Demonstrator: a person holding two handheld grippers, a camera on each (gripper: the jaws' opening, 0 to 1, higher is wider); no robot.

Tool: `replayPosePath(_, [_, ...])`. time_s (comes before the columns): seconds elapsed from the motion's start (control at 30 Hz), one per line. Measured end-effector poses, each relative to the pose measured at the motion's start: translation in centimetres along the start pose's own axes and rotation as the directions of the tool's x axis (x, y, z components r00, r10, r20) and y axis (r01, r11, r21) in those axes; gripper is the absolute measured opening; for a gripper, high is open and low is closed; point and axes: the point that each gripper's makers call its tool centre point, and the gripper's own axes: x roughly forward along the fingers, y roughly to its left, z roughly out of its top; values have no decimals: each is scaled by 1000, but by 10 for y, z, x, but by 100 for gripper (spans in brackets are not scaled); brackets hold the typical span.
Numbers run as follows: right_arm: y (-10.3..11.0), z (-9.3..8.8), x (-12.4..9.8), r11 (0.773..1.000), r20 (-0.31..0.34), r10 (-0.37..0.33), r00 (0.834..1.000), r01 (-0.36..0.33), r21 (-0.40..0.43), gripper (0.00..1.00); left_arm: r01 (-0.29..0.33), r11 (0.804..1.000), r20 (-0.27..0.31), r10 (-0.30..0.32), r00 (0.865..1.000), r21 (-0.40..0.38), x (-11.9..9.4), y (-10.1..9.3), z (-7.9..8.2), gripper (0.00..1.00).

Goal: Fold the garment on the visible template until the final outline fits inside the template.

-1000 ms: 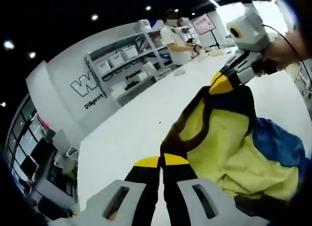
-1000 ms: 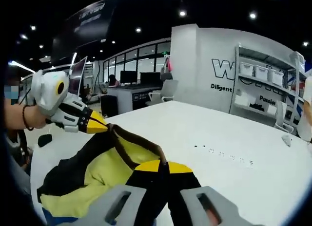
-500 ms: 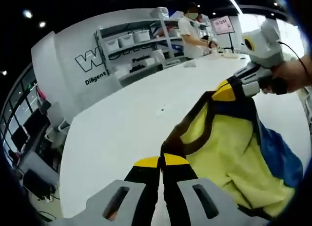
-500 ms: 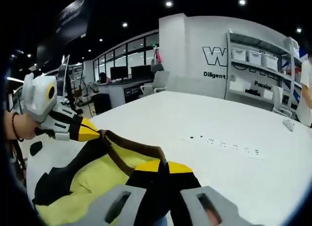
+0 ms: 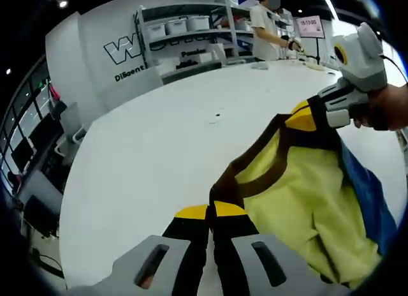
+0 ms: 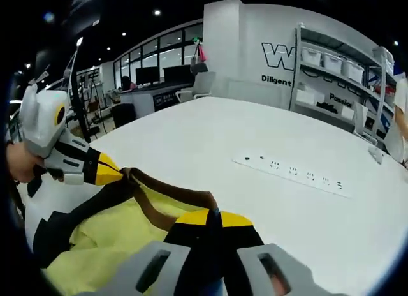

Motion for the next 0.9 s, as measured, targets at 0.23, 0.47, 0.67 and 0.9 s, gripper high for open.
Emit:
replayPosePath(0.23, [-7,13,-12,999,58,-28,998,27,20,17,17,1000,48,-16,999,-17,-11,-2,6,17])
replayPosePath(0.47, [-1,18,-32,1000,82,-28,996,28,12,23,39,999,53,-38,998,-14,-29,-6,8,25])
replayPosePath(0.67, [8,22,-47,999,78,-23,997,25,-28,26,58,997,66,-55,996,-44,-53,-13,6,26])
replayPosePath(0.9, [23,17,-62,998,67,-17,998,20,-53,28,60,997,63,-58,996,-42,-73,-16,-6,27])
